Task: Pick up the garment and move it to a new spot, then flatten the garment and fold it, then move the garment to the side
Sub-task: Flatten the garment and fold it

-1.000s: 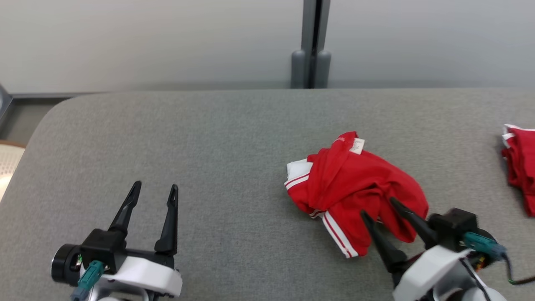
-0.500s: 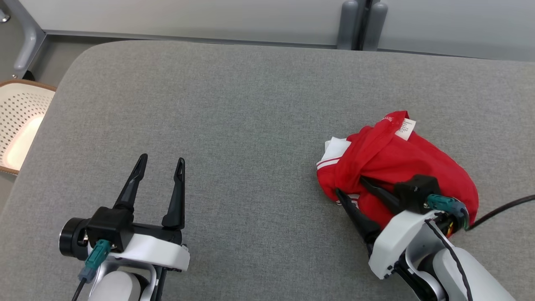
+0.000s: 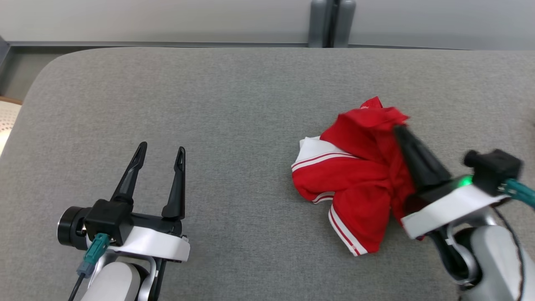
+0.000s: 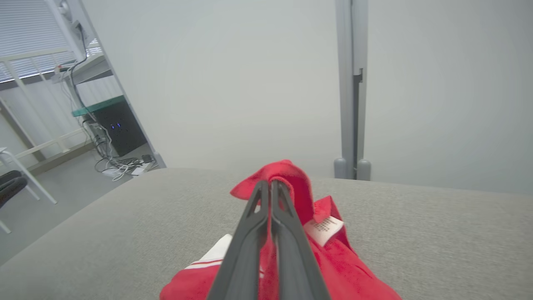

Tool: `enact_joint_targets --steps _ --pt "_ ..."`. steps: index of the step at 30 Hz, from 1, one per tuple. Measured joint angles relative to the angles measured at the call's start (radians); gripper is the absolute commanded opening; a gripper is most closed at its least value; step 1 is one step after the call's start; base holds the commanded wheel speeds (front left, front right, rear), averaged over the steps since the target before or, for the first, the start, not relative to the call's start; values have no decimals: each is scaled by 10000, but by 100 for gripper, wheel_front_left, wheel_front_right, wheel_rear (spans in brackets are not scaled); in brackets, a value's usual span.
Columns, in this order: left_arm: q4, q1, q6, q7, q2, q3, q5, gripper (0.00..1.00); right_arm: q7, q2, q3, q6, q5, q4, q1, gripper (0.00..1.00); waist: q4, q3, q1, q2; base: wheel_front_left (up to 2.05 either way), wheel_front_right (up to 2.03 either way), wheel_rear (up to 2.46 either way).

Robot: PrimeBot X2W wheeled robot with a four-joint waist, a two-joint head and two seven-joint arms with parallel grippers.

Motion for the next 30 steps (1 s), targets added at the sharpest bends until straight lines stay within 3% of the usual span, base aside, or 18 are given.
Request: enact_joint_targets --steps 9,14,15,16,18,24,30 --pt "-29 -51 73 -2 58 -12 4 100 -130 234 -3524 0 17 330 1804 0 -485 -54 0 0 0 0 0" --pt "-10 -44 84 -36 54 -13 -27 100 -159 441 -4498 -2 180 1354 2496 0 -592 -82 0 0 0 0 0" --pt "-6 -39 86 -42 52 -12 -56 100 -174 454 -4552 -2 192 1544 2581 11 -607 -88 0 0 0 0 0" --pt "0 -36 86 -42 48 -13 -67 100 -171 479 -4594 -2 188 1739 2621 31 -616 -96 0 0 0 0 0" --pt "33 -11 96 -44 52 -17 -86 100 -242 506 -4581 -2 178 1929 2643 100 -628 -130 0 0 0 0 0" --pt "111 125 174 -52 71 19 -173 100 -788 236 -4592 -2 -121 1396 2630 100 -692 -352 0 0 0 0 0" --pt "136 478 259 -79 140 92 -259 100 -694 -104 -4462 -2 -825 -173 2822 100 -733 -744 0 0 0 0 0"
